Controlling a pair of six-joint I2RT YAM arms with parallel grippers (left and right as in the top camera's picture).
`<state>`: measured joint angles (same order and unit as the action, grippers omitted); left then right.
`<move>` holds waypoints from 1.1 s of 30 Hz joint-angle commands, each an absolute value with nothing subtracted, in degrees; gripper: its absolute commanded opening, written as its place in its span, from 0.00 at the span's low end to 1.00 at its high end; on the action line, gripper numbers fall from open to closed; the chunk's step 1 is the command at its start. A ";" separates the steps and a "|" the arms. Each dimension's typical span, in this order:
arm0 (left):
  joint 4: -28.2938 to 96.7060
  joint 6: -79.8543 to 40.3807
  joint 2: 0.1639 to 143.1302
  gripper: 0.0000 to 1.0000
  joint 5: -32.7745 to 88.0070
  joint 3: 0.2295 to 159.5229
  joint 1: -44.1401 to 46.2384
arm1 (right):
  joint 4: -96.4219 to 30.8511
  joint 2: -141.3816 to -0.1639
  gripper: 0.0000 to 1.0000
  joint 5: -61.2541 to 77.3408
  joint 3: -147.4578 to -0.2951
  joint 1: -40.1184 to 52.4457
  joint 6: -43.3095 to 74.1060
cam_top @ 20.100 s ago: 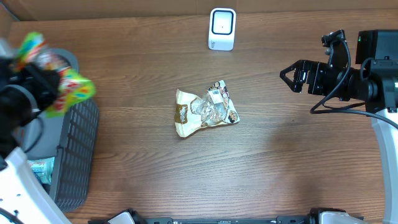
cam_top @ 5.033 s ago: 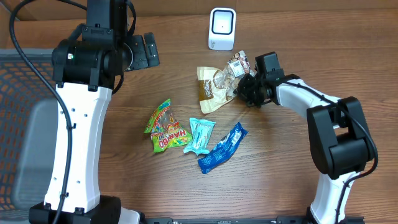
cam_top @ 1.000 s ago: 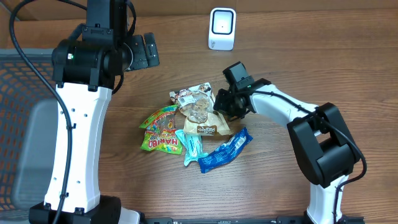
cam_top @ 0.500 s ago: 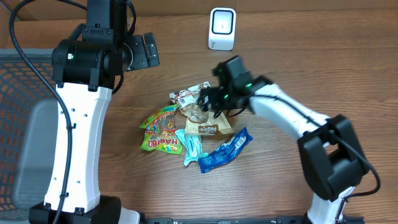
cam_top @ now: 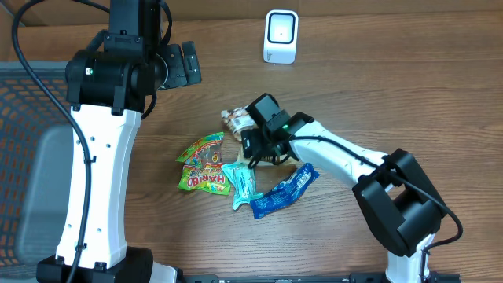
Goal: Scan the item barcode
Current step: 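Lift the mushroom bag with the right gripper up to the scanner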
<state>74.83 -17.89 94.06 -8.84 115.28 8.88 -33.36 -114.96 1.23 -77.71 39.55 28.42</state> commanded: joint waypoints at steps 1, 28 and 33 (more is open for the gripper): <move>74.76 -17.58 94.43 1.00 -9.41 115.61 8.64 | -31.75 -118.67 0.78 -1.23 -78.37 37.85 31.79; 74.76 -17.58 94.43 1.00 -9.43 115.61 8.64 | -34.72 -109.73 0.04 3.05 -83.74 33.76 13.96; 74.76 -17.58 94.43 1.00 -9.43 115.61 8.64 | -32.47 -109.67 0.04 2.31 -83.77 33.74 11.88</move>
<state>74.83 -17.89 94.06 -8.86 115.28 8.88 -33.45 -111.26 3.38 -82.41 33.76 14.74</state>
